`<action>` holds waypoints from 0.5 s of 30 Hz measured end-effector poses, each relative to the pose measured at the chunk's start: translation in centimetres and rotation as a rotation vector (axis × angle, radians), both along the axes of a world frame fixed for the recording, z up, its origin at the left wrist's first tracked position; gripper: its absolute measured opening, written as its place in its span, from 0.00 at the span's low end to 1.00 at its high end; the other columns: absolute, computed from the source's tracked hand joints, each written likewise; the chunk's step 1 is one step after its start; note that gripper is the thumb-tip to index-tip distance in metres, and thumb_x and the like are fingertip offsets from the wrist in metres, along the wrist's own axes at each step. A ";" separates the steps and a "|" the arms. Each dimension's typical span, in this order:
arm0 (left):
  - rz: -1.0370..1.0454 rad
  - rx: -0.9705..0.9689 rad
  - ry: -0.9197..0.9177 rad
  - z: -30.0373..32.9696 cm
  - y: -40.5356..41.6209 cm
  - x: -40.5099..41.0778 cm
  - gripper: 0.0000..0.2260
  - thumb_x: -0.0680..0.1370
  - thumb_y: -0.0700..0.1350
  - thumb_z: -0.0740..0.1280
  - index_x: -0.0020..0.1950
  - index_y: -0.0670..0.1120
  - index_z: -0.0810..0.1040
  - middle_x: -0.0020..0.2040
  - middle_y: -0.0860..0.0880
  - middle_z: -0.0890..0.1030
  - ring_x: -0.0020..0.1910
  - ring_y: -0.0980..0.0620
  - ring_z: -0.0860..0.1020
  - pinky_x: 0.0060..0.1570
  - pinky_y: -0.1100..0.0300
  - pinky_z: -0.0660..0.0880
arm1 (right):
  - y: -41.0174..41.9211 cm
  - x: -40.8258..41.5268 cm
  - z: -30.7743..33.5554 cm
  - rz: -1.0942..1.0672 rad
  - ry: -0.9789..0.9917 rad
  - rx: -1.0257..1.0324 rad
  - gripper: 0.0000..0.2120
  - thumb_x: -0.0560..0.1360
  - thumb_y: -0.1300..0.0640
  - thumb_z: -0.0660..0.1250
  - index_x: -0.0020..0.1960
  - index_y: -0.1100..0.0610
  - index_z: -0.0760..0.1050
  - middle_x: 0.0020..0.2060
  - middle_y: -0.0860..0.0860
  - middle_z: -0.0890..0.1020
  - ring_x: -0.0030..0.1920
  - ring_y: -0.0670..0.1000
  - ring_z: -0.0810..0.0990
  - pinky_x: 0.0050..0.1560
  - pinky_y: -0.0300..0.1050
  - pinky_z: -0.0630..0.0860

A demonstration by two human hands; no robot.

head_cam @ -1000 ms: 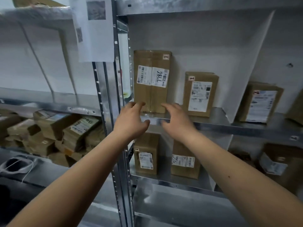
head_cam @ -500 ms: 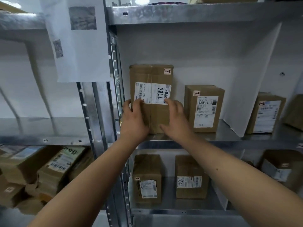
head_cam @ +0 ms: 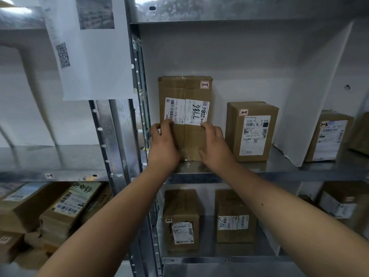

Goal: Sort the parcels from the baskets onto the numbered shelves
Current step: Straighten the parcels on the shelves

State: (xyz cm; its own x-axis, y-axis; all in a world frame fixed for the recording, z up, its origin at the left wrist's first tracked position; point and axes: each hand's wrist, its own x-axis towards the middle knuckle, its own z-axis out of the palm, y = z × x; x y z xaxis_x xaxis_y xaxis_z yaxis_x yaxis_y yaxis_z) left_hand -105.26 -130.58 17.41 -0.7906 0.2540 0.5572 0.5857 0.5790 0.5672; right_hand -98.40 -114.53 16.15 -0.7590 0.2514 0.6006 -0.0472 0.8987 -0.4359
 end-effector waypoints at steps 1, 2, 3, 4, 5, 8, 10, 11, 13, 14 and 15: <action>-0.004 0.005 0.001 0.0 0.0 0.0 0.38 0.74 0.38 0.75 0.76 0.57 0.59 0.77 0.45 0.58 0.68 0.34 0.73 0.59 0.38 0.81 | 0.0 0.0 0.0 0.000 0.001 -0.001 0.42 0.76 0.66 0.73 0.81 0.48 0.55 0.74 0.56 0.65 0.64 0.55 0.78 0.62 0.45 0.78; -0.007 0.008 0.010 0.0 0.1 0.1 0.37 0.74 0.38 0.75 0.76 0.57 0.59 0.77 0.45 0.58 0.68 0.34 0.74 0.58 0.39 0.81 | -0.1 0.0 -0.1 0.001 0.001 0.001 0.42 0.76 0.67 0.72 0.81 0.48 0.54 0.73 0.56 0.66 0.63 0.56 0.78 0.62 0.48 0.79; -0.003 0.005 0.022 -0.1 0.0 0.2 0.36 0.75 0.38 0.74 0.76 0.56 0.59 0.77 0.45 0.58 0.67 0.34 0.74 0.58 0.40 0.82 | -0.1 0.0 -0.2 0.004 -0.005 0.002 0.43 0.76 0.68 0.71 0.82 0.48 0.52 0.73 0.57 0.66 0.61 0.56 0.79 0.61 0.50 0.80; 0.007 -0.003 0.034 -0.2 -0.1 0.3 0.35 0.75 0.38 0.73 0.75 0.56 0.60 0.77 0.45 0.57 0.67 0.34 0.74 0.57 0.41 0.82 | -0.2 0.2 -0.3 0.008 -0.019 0.003 0.45 0.76 0.69 0.70 0.83 0.47 0.50 0.73 0.57 0.66 0.59 0.55 0.79 0.60 0.51 0.81; 0.021 -0.010 0.044 -0.5 -0.1 0.5 0.34 0.75 0.37 0.73 0.75 0.55 0.61 0.78 0.45 0.55 0.68 0.34 0.73 0.57 0.41 0.82 | -0.3 0.6 -0.5 0.012 -0.037 0.001 0.46 0.76 0.69 0.70 0.84 0.46 0.49 0.72 0.57 0.66 0.57 0.54 0.79 0.59 0.52 0.81; 0.043 -0.021 0.130 -1.8 -0.4 1.5 0.32 0.74 0.38 0.74 0.74 0.52 0.65 0.82 0.44 0.51 0.77 0.32 0.64 0.64 0.40 0.78 | -0.3 2.3 -1.3 0.042 -0.038 -0.010 0.48 0.76 0.69 0.72 0.84 0.48 0.49 0.74 0.57 0.66 0.62 0.54 0.77 0.63 0.48 0.78; 0.021 -0.058 0.204 -3.0 -0.3 2.4 0.31 0.73 0.39 0.75 0.73 0.49 0.67 0.81 0.42 0.53 0.79 0.33 0.60 0.69 0.38 0.75 | -0.2 3.8 -1.8 0.060 -0.041 -0.012 0.45 0.76 0.69 0.72 0.84 0.50 0.52 0.76 0.55 0.64 0.67 0.53 0.73 0.63 0.41 0.71; 0.007 -0.081 0.224 -3.5 -0.1 2.9 0.32 0.72 0.40 0.76 0.73 0.49 0.68 0.81 0.41 0.55 0.79 0.34 0.59 0.70 0.38 0.73 | 0.0 4.5 -1.9 0.056 -0.050 -0.011 0.44 0.77 0.69 0.71 0.84 0.50 0.54 0.76 0.55 0.64 0.69 0.53 0.72 0.63 0.38 0.68; -0.013 -0.133 0.239 -4.0 0.3 4.1 0.33 0.72 0.42 0.78 0.74 0.49 0.68 0.81 0.41 0.57 0.79 0.35 0.59 0.73 0.39 0.71 | 0.6 5.9 -2.2 0.022 -0.056 0.000 0.41 0.77 0.68 0.72 0.83 0.50 0.57 0.78 0.53 0.63 0.72 0.52 0.69 0.65 0.37 0.64; -0.027 -0.153 0.253 -4.0 0.7 4.7 0.33 0.72 0.42 0.78 0.74 0.49 0.69 0.80 0.41 0.58 0.79 0.36 0.60 0.73 0.40 0.71 | 1.0 6.6 -2.2 0.000 -0.055 0.025 0.39 0.78 0.67 0.72 0.82 0.50 0.58 0.78 0.53 0.63 0.74 0.53 0.68 0.66 0.39 0.65; -0.048 -0.165 0.270 -3.9 1.2 5.3 0.33 0.72 0.42 0.78 0.74 0.48 0.70 0.80 0.40 0.59 0.78 0.36 0.61 0.72 0.41 0.71 | 1.5 7.4 -2.2 -0.021 -0.048 0.064 0.37 0.78 0.66 0.72 0.82 0.51 0.60 0.78 0.54 0.64 0.75 0.54 0.67 0.69 0.42 0.67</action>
